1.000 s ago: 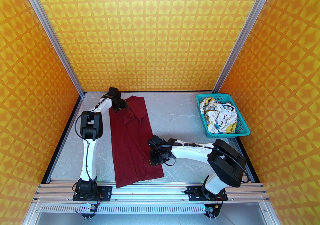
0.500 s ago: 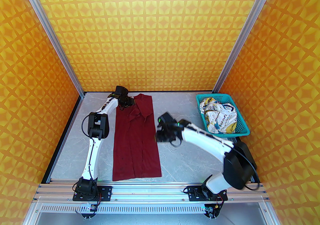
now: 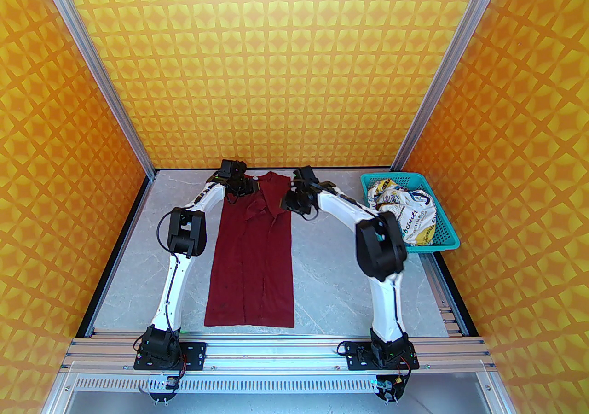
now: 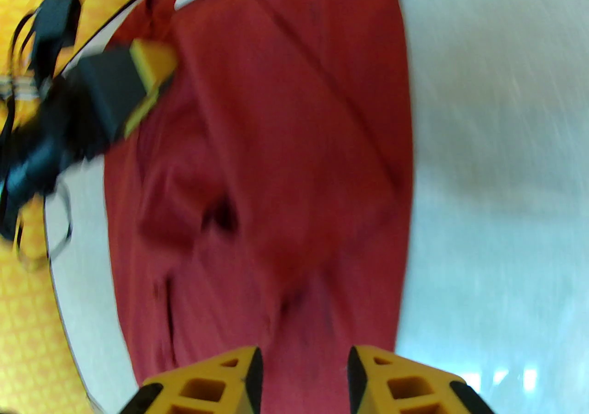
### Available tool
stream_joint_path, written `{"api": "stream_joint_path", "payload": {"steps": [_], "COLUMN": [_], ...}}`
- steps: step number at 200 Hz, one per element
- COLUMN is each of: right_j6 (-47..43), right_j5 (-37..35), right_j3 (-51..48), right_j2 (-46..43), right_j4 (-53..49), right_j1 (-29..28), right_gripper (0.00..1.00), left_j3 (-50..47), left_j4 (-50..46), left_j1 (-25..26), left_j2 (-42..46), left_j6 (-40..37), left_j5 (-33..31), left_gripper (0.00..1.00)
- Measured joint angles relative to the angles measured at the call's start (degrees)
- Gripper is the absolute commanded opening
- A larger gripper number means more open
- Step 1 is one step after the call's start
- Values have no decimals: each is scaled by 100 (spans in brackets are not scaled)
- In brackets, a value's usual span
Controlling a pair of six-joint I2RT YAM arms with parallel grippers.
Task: Fold and stack the mixed laundry pile
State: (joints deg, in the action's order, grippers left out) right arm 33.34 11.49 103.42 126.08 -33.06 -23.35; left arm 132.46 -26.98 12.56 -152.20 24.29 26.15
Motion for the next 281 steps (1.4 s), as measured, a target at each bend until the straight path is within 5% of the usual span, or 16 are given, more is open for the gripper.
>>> {"api": "stream_joint_path", "payload": {"steps": [90,136,185,281], "right_j6": [-704,-811,-872,-809], "right_j5": [-407,-402,-400,-175], "right_j3": [1613,1718,1718,1718], "right_j2": [1572,1609,1609,1401], "right_j4": [-424,-540,-601,-614], "right_j1": [63,63,63,52], "right_gripper": [31,22,0,0], "left_j3": [-1639,-2820,-3683,-5007], "left_j4": [0,258,341,721], "left_j1": [26,26,24,-179], "left_j2": [2214,2970,3053,4262], "left_j6": [-391,-428,-426,-420], "left_j5": [7,7,-2,-4], "left_gripper": [44,44,43,41]}}
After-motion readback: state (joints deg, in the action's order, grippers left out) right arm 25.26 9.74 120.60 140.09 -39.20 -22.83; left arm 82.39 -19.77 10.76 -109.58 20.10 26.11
